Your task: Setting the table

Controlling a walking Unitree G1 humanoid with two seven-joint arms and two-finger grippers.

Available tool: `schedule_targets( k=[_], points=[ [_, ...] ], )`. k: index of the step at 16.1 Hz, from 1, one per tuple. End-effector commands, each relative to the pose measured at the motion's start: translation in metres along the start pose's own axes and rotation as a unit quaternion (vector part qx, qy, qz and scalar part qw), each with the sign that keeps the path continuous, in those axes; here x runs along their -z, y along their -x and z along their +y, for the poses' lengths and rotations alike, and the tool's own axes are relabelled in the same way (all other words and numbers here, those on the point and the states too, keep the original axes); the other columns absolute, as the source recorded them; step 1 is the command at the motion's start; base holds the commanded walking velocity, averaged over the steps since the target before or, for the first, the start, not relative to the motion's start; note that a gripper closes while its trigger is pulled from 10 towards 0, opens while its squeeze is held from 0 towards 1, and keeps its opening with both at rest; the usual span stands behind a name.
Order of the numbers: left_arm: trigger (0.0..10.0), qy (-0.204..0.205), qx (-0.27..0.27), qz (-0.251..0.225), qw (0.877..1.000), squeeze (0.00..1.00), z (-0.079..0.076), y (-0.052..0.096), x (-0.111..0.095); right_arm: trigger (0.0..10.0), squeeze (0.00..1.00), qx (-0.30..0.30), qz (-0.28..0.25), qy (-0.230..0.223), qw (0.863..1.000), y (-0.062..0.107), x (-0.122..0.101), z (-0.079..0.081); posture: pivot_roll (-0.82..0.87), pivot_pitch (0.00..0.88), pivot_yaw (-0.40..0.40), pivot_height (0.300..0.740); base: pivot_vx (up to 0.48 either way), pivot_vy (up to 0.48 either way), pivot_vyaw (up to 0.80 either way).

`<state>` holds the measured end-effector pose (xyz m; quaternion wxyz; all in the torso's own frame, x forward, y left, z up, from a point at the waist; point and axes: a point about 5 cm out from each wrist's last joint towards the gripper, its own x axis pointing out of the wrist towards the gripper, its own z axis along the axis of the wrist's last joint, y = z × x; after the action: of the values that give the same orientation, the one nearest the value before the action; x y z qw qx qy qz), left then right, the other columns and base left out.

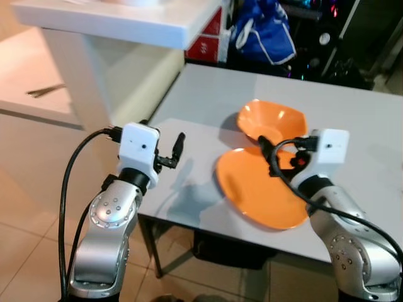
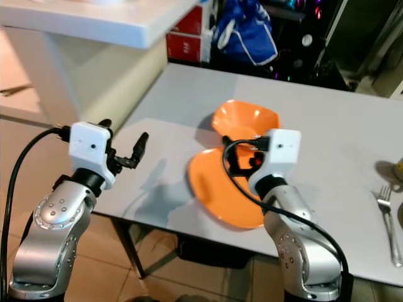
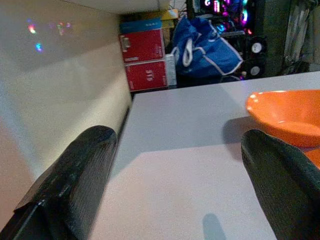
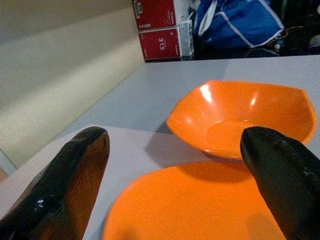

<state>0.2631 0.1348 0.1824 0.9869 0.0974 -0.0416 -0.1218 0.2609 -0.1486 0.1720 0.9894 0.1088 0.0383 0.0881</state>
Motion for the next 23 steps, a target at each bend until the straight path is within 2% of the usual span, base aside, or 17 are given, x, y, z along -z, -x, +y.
schedule_targets(
  k=[1, 4, 11, 20, 23],
  points=[
    [10.0, -0.002, -0.001, -0.011, 1.0, 0.0, 0.001, 0.001, -0.007, 10.0, 0.0, 0.002, -0.001, -0.009, 1.0, 0.001, -0.001, -0.001, 0.03, 0.0, 0.0, 0.74, 0.0, 0.33, 0.0],
    [10.0, -0.003, -0.004, -0.01, 1.0, 0.0, 0.002, 0.0, -0.007, 10.0, 0.0, -0.015, -0.001, 0.007, 1.0, 0.003, 0.0, 0.004, 0.03, 0.0, 0.002, 0.74, 0.0, 0.335, 0.0],
    [10.0, -0.002, -0.024, -0.005, 1.0, 0.0, 0.013, -0.002, -0.006, 10.0, 0.0, -0.015, 0.002, 0.003, 1.0, 0.002, 0.001, 0.005, 0.03, 0.0, 0.0, 0.74, 0.0, 0.339, 0.0],
    [10.0, -0.011, -0.058, 0.001, 0.998, 0.0, 0.032, 0.001, -0.005, 10.0, 0.0, -0.025, 0.006, 0.001, 1.0, 0.0, 0.001, 0.008, 0.04, 0.0, -0.01, 0.74, 0.0, 0.342, -0.53],
    [10.0, -0.013, -0.06, 0.001, 0.998, 0.0, 0.033, 0.002, -0.005, 10.0, 0.0, -0.027, 0.006, 0.002, 1.0, 0.0, 0.001, 0.009, 0.04, 0.0, -0.013, 0.74, 0.0, 0.35, -0.59]
  ],
)
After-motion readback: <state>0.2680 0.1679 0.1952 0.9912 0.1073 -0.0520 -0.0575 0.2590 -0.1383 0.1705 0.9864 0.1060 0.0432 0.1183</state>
